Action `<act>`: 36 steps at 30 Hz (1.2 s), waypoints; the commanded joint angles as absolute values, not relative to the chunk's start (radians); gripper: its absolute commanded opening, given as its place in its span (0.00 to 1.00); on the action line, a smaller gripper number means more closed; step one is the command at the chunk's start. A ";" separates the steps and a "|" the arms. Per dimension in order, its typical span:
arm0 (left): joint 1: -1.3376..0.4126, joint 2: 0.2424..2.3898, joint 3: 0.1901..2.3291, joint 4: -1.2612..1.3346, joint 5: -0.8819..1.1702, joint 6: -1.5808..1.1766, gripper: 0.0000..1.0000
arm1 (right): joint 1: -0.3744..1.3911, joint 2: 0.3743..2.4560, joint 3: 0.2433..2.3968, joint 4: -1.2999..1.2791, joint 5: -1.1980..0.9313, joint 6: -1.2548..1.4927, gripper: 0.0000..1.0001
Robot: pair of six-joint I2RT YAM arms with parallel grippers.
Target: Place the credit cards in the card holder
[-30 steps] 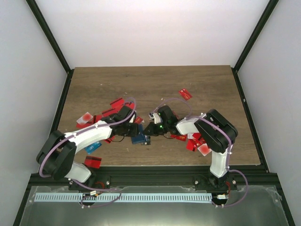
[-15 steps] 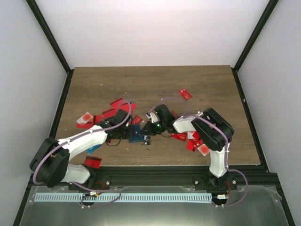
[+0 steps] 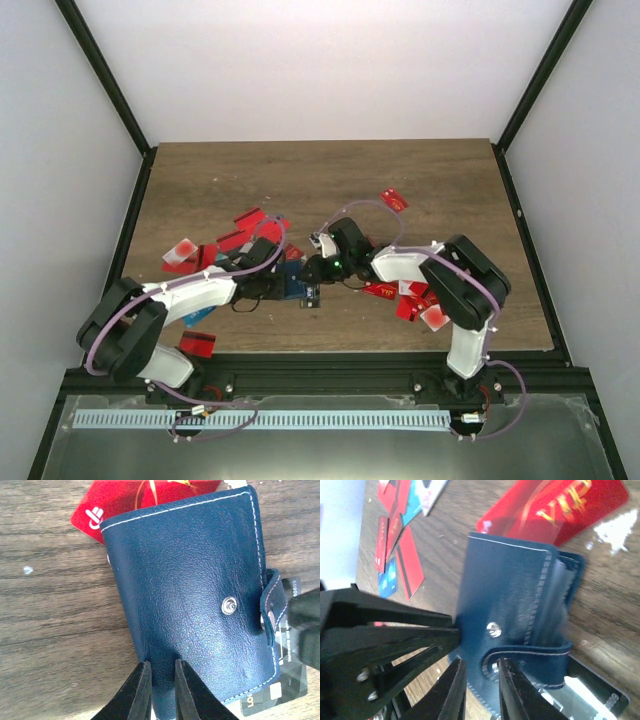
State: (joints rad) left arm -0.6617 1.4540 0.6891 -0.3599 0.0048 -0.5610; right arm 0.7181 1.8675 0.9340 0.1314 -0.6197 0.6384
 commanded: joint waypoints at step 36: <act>-0.661 1.457 0.704 -0.310 0.133 -0.529 0.16 | 0.896 1.834 1.156 -0.278 -0.079 0.392 0.28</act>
State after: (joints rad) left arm -0.6617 1.4582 0.6853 -0.3172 0.1184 -0.5419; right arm 0.8886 1.8225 1.1194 -0.2642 -0.1104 0.4007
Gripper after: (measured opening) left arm 0.155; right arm 0.290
